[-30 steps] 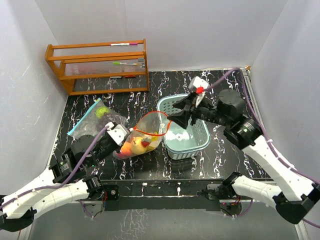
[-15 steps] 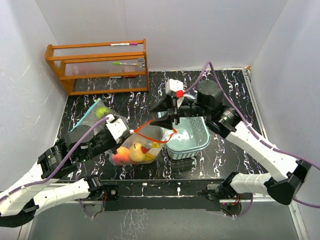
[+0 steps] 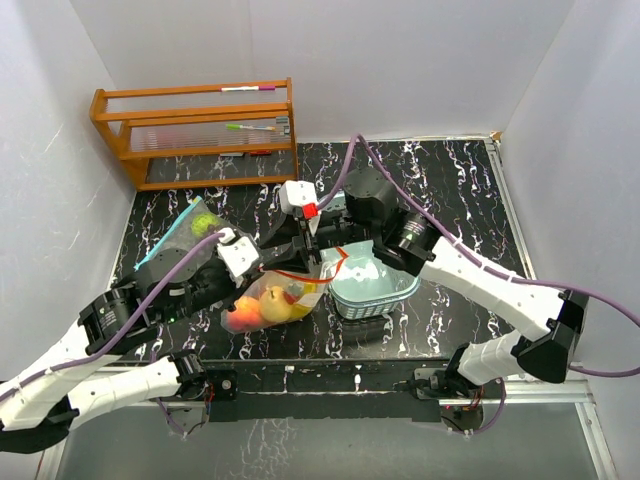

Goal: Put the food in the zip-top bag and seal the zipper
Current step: Zip the zipper food storage bag at the center of the board.

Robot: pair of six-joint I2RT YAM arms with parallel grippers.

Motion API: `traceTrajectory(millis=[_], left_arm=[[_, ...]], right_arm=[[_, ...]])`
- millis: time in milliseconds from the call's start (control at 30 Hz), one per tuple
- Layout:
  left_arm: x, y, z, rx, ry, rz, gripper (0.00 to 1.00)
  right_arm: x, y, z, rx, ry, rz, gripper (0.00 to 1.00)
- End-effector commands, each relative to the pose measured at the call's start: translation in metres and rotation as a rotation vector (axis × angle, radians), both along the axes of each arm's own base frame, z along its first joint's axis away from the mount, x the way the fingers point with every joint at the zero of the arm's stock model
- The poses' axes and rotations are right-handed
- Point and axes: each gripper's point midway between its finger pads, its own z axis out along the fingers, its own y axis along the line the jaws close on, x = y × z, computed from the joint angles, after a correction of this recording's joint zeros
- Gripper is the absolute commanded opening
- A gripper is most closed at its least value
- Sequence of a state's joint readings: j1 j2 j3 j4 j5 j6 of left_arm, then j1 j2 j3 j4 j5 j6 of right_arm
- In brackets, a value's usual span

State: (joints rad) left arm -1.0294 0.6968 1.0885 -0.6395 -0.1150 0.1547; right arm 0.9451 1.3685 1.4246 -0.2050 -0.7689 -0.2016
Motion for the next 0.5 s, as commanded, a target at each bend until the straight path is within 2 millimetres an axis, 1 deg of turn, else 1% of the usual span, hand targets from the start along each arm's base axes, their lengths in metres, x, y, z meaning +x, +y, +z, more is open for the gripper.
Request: traceTrajectory(millis=[0, 200, 467], left_arm=[[-0.003, 0.006, 0.032, -0.093, -0.035, 0.011, 0.0], [-0.006, 0.007, 0.032, -0.098, -0.032, 0.006, 0.0], [-0.005, 0.009, 0.029, -0.091, -0.028, 0.01, 0.0]], right_arm=[[0.005, 0.005, 0.01, 0.051, -0.03, -0.022, 0.42], [0.007, 0.01, 0.002, 0.035, -0.017, -0.013, 0.42], [0.002, 0.021, -0.007, 0.024, 0.005, 0.029, 0.4]])
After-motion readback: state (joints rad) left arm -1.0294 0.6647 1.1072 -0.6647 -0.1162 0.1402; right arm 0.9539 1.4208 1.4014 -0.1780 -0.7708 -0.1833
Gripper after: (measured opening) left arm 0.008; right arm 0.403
